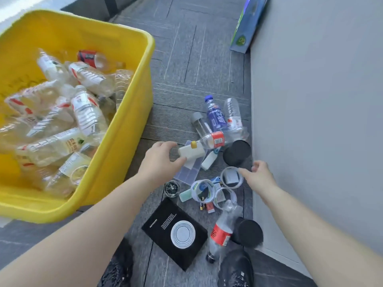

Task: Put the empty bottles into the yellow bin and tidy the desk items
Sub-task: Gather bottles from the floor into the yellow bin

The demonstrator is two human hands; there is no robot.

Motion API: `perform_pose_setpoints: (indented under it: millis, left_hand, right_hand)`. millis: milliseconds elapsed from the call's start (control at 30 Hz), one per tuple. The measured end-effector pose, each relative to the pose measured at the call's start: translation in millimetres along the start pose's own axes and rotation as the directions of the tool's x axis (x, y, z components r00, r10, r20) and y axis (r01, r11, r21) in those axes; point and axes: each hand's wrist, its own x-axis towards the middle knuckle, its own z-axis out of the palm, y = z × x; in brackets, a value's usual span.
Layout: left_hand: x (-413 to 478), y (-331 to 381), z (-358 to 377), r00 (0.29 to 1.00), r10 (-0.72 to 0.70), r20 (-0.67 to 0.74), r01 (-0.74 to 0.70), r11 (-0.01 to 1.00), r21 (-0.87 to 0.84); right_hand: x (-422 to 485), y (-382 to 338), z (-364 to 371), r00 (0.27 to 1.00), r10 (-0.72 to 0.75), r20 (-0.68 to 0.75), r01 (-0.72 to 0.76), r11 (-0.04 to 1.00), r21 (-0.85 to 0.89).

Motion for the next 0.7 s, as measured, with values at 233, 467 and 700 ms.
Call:
perform_pose_setpoints:
  millis: [233, 467, 700]
  left_hand:
    - [-1.5, -19.0, 74.5, 0.979, -0.129, 0.158, 0.125, 0.992, 0.037]
    - [19.6, -41.4, 89.0, 0.982, -0.146, 0.116, 0.144, 0.989, 0.032]
    - [40.1, -42.0, 97.4, 0.988, -0.152, 0.034, 0.152, 0.988, 0.028]
  right_hand:
    - [10.7, 84.0, 45.1, 0.970, 0.198, 0.139, -0.176, 0.972, -0.156]
    - [29.0, 106.0, 69.3, 0.968, 0.203, 0.146, -0.164, 0.955, -0.246]
    - [36.2, 109.1, 74.9, 0.972, 0.195, 0.133, -0.144, 0.937, -0.319]
